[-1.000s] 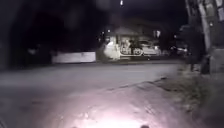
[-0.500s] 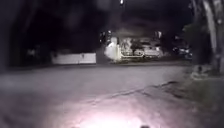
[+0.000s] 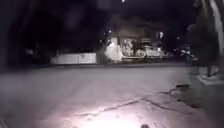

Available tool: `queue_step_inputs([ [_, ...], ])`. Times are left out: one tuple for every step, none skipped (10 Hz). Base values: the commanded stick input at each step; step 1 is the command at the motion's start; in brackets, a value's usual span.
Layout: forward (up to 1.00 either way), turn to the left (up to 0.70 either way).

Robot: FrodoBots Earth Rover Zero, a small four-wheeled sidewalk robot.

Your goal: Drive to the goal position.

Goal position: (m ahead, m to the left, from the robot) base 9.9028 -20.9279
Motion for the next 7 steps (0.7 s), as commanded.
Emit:
queue_step_inputs([
  [0.70,0.00],
  [0.70,0.00],
  [0.70,0.00],
  [0.70,-0.26],
  [0.70,-0.33],
  [0.70,-0.35],
  [0.70,-0.35],
])
